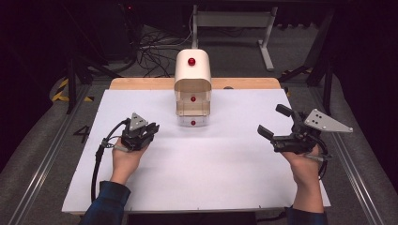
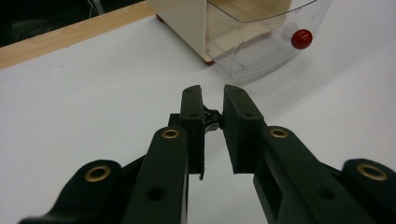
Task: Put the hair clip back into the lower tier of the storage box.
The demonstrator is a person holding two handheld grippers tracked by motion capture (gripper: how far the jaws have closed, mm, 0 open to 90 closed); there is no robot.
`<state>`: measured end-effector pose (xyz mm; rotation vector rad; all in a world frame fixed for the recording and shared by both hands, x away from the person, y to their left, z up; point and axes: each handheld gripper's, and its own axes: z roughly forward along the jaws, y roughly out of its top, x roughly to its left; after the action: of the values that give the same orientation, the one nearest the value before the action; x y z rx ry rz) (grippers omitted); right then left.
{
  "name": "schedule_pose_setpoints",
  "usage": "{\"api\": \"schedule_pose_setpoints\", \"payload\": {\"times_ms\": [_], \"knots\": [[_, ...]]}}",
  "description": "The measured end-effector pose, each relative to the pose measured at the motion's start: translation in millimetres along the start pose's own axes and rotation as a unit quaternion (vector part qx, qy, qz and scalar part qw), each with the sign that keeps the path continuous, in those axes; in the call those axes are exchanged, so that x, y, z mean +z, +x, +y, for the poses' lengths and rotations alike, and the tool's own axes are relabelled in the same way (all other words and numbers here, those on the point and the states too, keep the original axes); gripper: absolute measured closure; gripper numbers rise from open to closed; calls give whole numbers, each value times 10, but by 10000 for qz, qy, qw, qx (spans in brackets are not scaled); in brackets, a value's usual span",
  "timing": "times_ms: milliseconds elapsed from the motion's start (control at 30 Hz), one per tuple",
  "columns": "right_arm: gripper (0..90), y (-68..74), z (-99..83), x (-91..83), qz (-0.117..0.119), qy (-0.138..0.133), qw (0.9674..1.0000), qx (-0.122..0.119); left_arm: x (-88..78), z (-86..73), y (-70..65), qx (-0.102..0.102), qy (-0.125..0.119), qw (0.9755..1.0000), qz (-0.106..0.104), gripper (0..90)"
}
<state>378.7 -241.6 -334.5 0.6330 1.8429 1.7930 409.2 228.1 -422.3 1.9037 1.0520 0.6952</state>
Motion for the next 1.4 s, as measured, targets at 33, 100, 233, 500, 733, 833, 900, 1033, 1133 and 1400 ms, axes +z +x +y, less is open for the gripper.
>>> {"api": "schedule_pose_setpoints", "payload": {"times_ms": [33, 100, 233, 500, 733, 833, 900, 1033, 1133, 1400], "knots": [[3, -4, 0, -2, -2, -21, 10000, 9, 3, 5, -11, -8, 1, 10000, -30, 790], [3, -6, -1, -11, -9, -22, 10000, 27, 12, 17, -25, 2, -18, 10000, -47, 790], [3, -8, 0, -15, -1, -35, 10000, 30, 28, 47, -52, 6, -85, 9999, -57, 790], [3, -16, 6, -32, 8, -74, 10000, 25, 54, 120, -111, 88, -170, 9998, -71, 790], [3, -24, 13, -49, 4, -117, 9999, 22, 76, 176, -134, 87, -278, 9995, -111, 790], [3, -27, 14, -56, -4, -113, 9999, 41, 95, 194, -156, 71, -273, 9995, -163, 790], [3, -29, 15, -61, -3, -126, 9999, 51, 104, 205, -163, 114, -260, 9994, -173, 790], [3, -36, 18, -73, -9, -150, 9999, 47, 122, 224, -182, 108, -287, 9994, -178, 790], [3, -37, 19, -77, -13, -151, 9999, 62, 127, 243, -193, 130, -345, 9992, -150, 790], [3, -45, 18, -84, -13, -162, 9998, 71, 170, 314, -239, 180, -415, 9988, -170, 790]]}}
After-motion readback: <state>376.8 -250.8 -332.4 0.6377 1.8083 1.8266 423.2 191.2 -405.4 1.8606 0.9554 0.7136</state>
